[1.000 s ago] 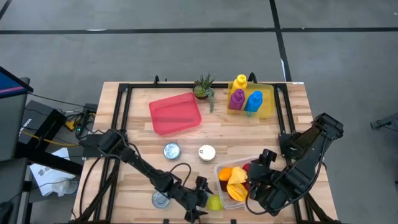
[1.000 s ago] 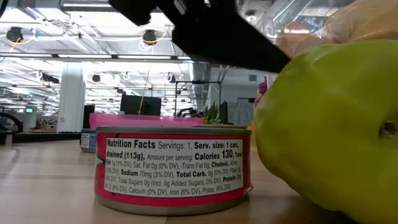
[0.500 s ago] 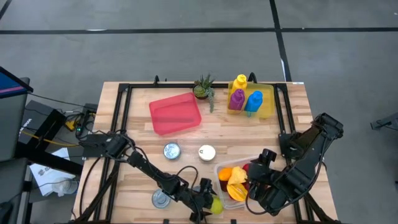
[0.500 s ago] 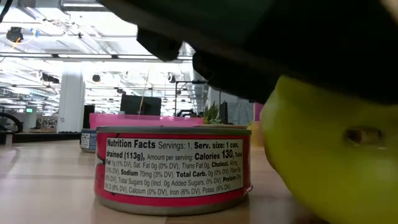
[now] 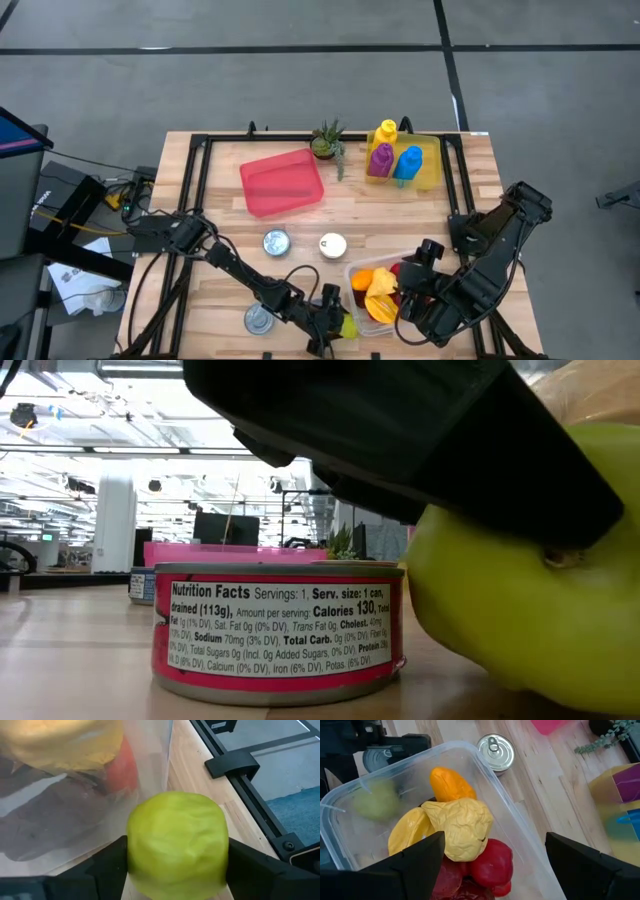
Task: Pick & Place Food Item
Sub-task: Put the green apple into the transparent bin
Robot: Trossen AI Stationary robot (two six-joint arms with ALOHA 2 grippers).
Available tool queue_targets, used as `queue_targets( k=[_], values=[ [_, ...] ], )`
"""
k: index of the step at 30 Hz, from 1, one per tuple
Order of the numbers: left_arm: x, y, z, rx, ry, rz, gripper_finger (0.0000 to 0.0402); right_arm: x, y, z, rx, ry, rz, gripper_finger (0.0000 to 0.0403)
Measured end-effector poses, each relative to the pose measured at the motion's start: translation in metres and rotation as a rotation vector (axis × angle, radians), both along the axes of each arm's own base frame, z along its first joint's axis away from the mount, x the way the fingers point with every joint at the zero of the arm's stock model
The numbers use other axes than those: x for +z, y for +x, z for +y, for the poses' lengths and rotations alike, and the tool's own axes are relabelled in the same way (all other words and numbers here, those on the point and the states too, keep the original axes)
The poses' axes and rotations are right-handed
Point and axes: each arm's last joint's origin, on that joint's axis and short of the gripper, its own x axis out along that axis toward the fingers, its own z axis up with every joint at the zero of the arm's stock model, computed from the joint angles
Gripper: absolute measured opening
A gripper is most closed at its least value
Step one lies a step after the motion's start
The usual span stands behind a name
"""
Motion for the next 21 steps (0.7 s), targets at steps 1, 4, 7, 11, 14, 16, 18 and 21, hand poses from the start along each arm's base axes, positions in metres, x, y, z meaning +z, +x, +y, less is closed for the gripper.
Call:
queue_targets(
  k=[1, 4, 7, 11, 14, 16, 18, 21],
  values=[
    [0.000, 0.000, 0.000, 0.000, 0.000, 0.000, 0.0265, 0.000, 0.000, 0.000, 0.000, 0.000, 0.000, 0.0332],
    [0.000, 0.000, -0.001, 0.004, 0.004, -0.003, 0.0265, 0.000, 0.000, 0.000, 0.000, 0.000, 0.000, 0.0332],
    [0.000, -0.002, -0.003, 0.021, 0.022, -0.012, 0.0264, 0.000, 0.000, 0.000, 0.000, 0.000, 0.000, 0.0332],
    [0.005, -0.007, -0.005, 0.030, 0.051, -0.006, 0.0265, 0.000, 0.000, 0.000, 0.000, 0.000, 0.000, 0.0332],
    [0.018, -0.014, -0.005, 0.051, 0.084, -0.009, 0.0264, 0.000, 0.000, 0.000, 0.000, 0.000, 0.000, 0.0332],
    [0.030, -0.018, -0.006, 0.065, 0.097, -0.025, 0.0264, 0.000, 0.000, 0.000, 0.000, 0.000, 0.000, 0.0332],
    [0.044, -0.025, -0.006, 0.073, 0.108, -0.036, 0.0264, 0.000, 0.000, 0.000, 0.000, 0.000, 0.000, 0.0332],
    [0.065, -0.035, -0.006, 0.084, 0.143, -0.058, 0.0264, 0.000, 0.000, 0.000, 0.000, 0.001, -0.001, 0.0332]
  ],
)
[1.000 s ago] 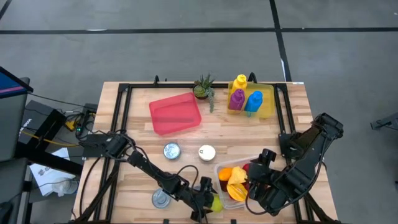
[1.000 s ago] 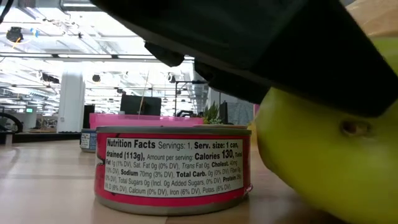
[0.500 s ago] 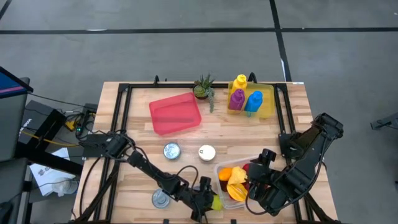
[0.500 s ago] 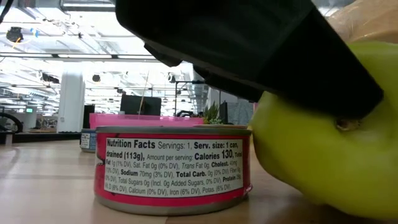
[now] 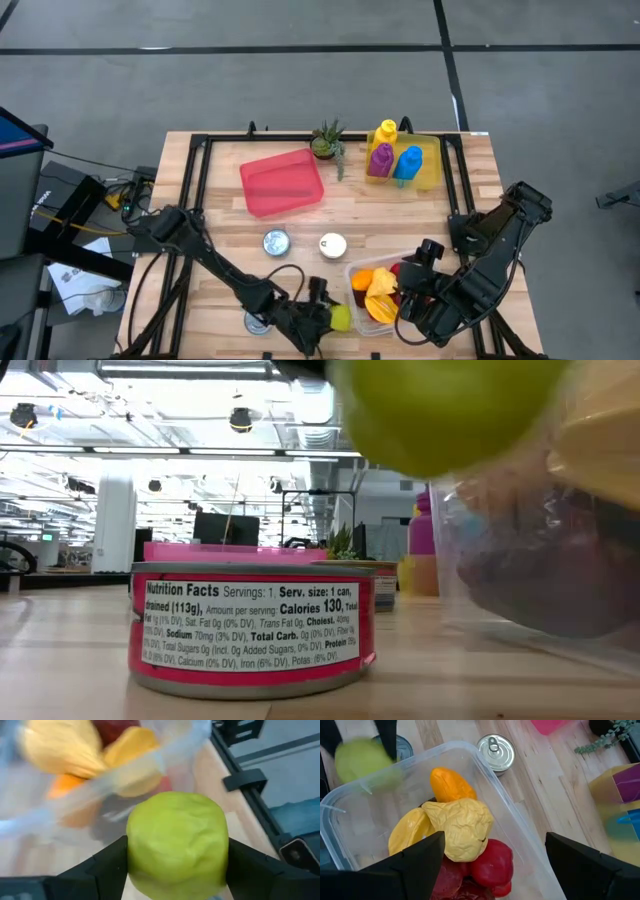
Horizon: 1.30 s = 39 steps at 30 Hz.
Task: Pick & Place Food Item
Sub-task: Put the green apple into the transparent bin
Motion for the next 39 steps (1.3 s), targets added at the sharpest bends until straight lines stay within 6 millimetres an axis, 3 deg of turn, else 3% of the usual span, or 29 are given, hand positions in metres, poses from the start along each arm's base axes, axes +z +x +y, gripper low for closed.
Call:
queue_targets(
  k=[6, 9, 16, 23, 28, 34, 39],
  values=[
    [0.033, -0.028, 0.000, 0.044, 0.068, -0.047, 0.0264, 0.000, 0.000, 0.001, 0.002, -0.003, -0.019, 0.0332],
    [0.040, -0.046, 0.008, 0.070, 0.068, -0.097, 0.0263, 0.001, 0.000, 0.004, 0.021, -0.020, -0.060, 0.0332],
    [0.037, -0.083, 0.041, 0.097, -0.134, -0.358, 0.0263, -0.007, 0.003, 0.021, 0.099, -0.130, -0.288, 0.0332],
    [0.025, -0.113, 0.078, 0.083, -0.276, -0.613, 0.0263, -0.045, 0.022, 0.032, 0.142, -0.257, -0.488, 0.0332],
    [0.021, -0.116, 0.094, 0.066, -0.308, -0.659, 0.0262, -0.067, 0.044, 0.032, 0.171, -0.284, -0.595, 0.0332],
    [0.019, -0.106, 0.108, 0.057, -0.335, -0.647, 0.0262, -0.077, 0.067, 0.023, 0.229, -0.408, -0.649, 0.0332],
    [0.018, -0.102, 0.115, 0.073, -0.316, -0.646, 0.0262, -0.075, 0.085, 0.008, 0.235, -0.255, -0.701, 0.0332]
  ],
)
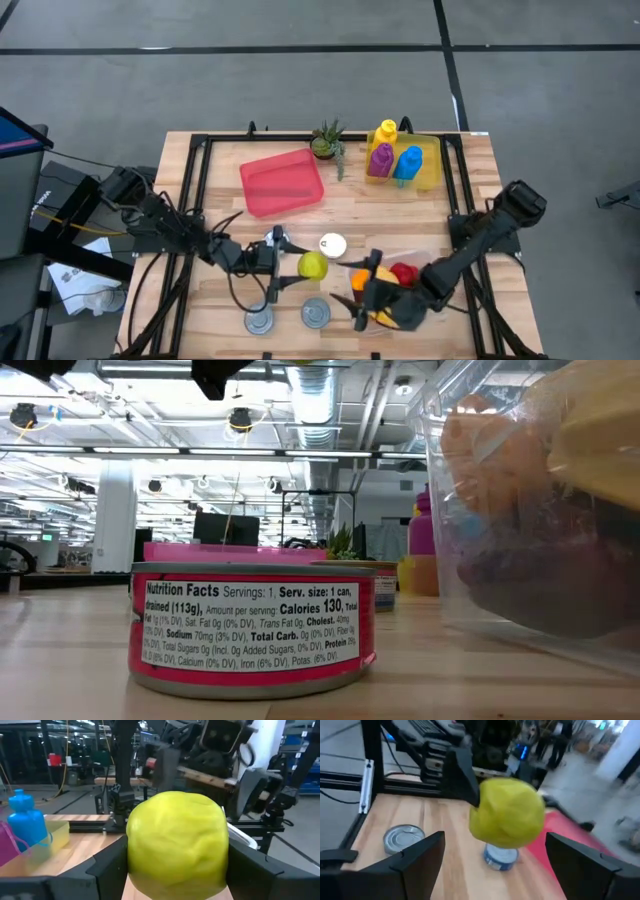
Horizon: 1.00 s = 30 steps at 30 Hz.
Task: Pick & Place Food Item
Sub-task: Put the green apple into the transparent bin
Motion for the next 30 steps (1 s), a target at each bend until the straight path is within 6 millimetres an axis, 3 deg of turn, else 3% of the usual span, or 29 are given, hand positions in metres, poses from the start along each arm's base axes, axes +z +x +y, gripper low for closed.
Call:
queue_targets(
  k=[6, 30],
  values=[
    [0.000, 0.000, 0.000, -0.001, 0.051, 0.002, 0.0262, -0.002, 0.012, -0.016, -0.032, 0.085, -0.004, 0.0332],
    [-0.001, 0.000, -0.001, -0.014, 0.059, 0.010, 0.0262, -0.001, 0.036, -0.045, 0.062, 0.188, 0.016, 0.0331]
  ],
)
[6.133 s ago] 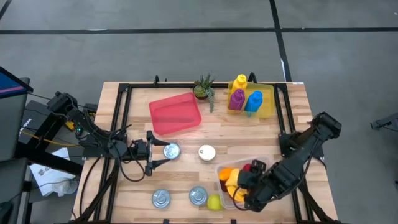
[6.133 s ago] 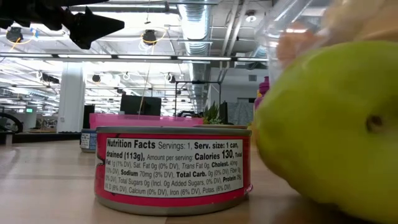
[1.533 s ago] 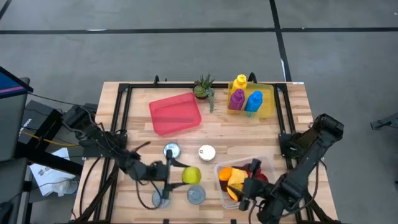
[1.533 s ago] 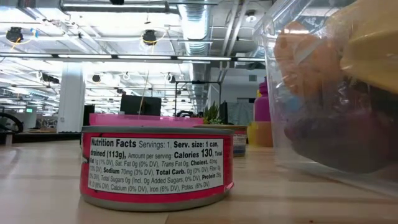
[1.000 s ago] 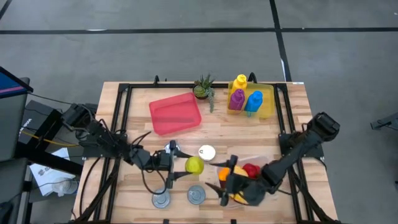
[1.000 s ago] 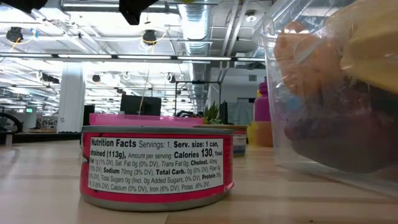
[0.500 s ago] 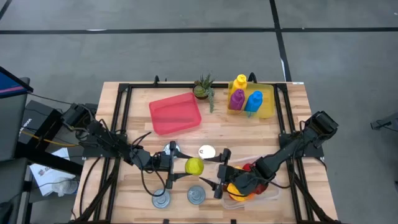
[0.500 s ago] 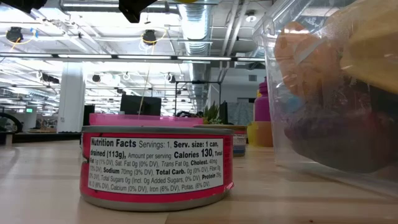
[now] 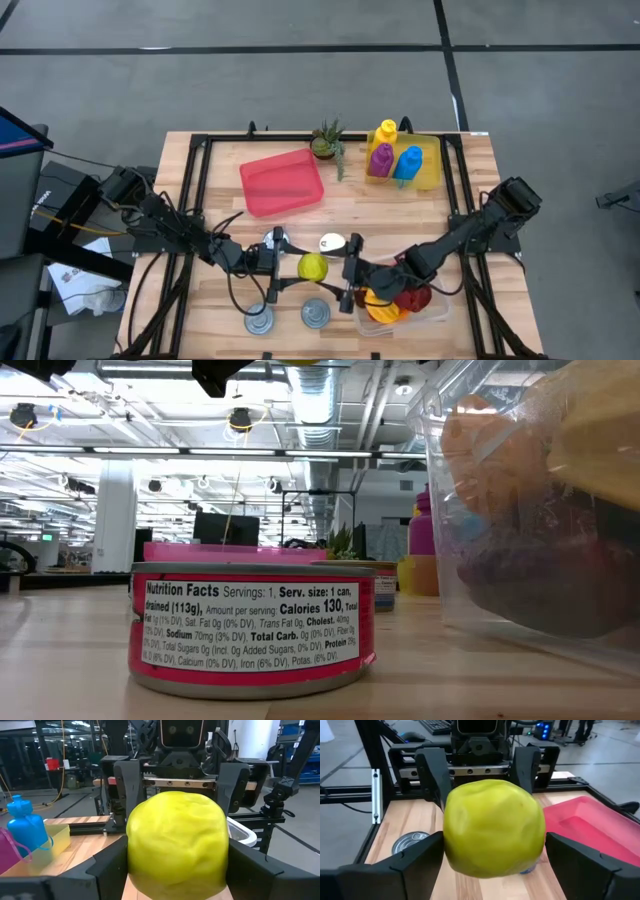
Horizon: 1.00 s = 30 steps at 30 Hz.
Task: Pick & Place Food Item
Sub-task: Put the green apple into the transparent bin
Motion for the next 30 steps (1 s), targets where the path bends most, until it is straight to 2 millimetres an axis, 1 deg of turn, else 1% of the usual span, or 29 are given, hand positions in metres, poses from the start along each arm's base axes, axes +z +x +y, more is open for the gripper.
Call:
queue_targets(
  k=[5, 13, 19, 21, 24, 27, 30],
  values=[
    [0.000, 0.000, 0.000, -0.003, 0.000, 0.003, 0.0262, 0.001, 0.003, -0.003, 0.041, 0.024, 0.001, 0.0310],
    [0.000, 0.000, 0.000, 0.000, -0.001, 0.004, 0.0262, 0.001, 0.004, -0.004, 0.048, 0.026, -0.002, 0.0230],
    [0.000, 0.000, 0.000, 0.000, 0.000, 0.005, 0.0265, 0.001, 0.004, -0.003, 0.050, 0.027, -0.002, 0.0229],
    [-0.001, 0.000, 0.000, 0.000, 0.002, 0.008, 0.0274, 0.001, 0.004, -0.003, 0.051, 0.028, -0.002, 0.0229],
    [0.001, -0.002, -0.001, -0.016, 0.013, 0.022, 0.0300, 0.001, 0.004, -0.003, 0.063, 0.031, -0.001, 0.0229],
    [0.006, -0.007, 0.001, -0.026, 0.032, 0.045, 0.0332, 0.002, 0.004, -0.002, 0.069, 0.036, -0.006, 0.0229],
    [0.017, -0.017, 0.002, -0.034, 0.040, 0.060, 0.0362, 0.002, 0.003, -0.001, 0.072, 0.033, -0.002, 0.0229]
  ],
)
